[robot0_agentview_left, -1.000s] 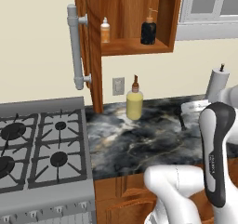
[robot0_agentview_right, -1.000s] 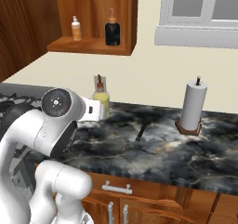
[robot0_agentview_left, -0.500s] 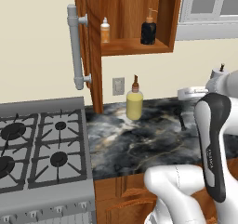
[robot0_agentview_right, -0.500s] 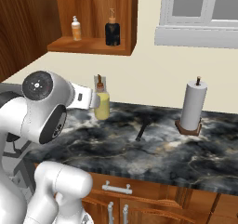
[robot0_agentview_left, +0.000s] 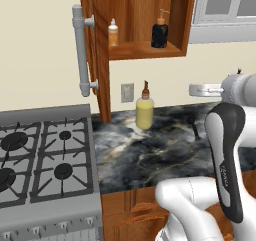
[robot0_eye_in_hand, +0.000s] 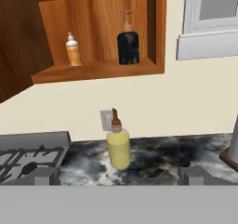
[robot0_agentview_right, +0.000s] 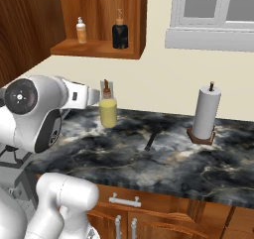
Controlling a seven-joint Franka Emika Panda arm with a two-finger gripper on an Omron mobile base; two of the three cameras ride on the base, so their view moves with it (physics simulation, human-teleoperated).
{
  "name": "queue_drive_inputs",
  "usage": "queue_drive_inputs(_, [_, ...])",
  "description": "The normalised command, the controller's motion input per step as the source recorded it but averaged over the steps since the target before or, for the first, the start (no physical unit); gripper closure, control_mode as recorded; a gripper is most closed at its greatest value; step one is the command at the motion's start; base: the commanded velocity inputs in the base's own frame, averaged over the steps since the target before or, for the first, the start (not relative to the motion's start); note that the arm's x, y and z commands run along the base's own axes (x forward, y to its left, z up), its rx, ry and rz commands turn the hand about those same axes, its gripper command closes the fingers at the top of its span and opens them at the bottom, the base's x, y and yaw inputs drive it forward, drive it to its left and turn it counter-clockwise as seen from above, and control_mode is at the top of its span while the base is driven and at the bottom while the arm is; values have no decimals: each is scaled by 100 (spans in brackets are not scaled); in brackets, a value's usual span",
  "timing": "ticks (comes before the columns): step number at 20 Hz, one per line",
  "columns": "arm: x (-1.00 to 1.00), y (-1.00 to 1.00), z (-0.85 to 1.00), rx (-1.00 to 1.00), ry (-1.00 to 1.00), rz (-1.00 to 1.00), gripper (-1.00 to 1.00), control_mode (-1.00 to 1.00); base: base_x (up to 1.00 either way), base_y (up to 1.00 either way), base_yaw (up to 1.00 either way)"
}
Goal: Pick the soap dispenser and dish brush from the cabinet and place them on the counter.
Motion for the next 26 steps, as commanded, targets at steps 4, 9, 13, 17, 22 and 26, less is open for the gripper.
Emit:
queue_drive_inputs(4, [0, 4, 56, 0, -16, -1, -100, -100, 0, 0, 0])
queue_drive_inputs(9, [0, 11, 56, 0, -8, -1, -100, -100, 0, 0, 0])
queue_drive_inputs(13, [2, 20, 39, 0, -1, 0, -100, -100, 0, 0, 0])
queue_drive_inputs(17, [7, 27, 21, 0, 0, 0, -100, -100, 0, 0, 0])
queue_drive_inputs(22, [11, 12, 4, -1, 0, 2, -100, -100, 0, 0, 0])
queue_drive_inputs(26, [17, 3, 0, -2, -2, 3, -100, -100, 0, 0, 0])
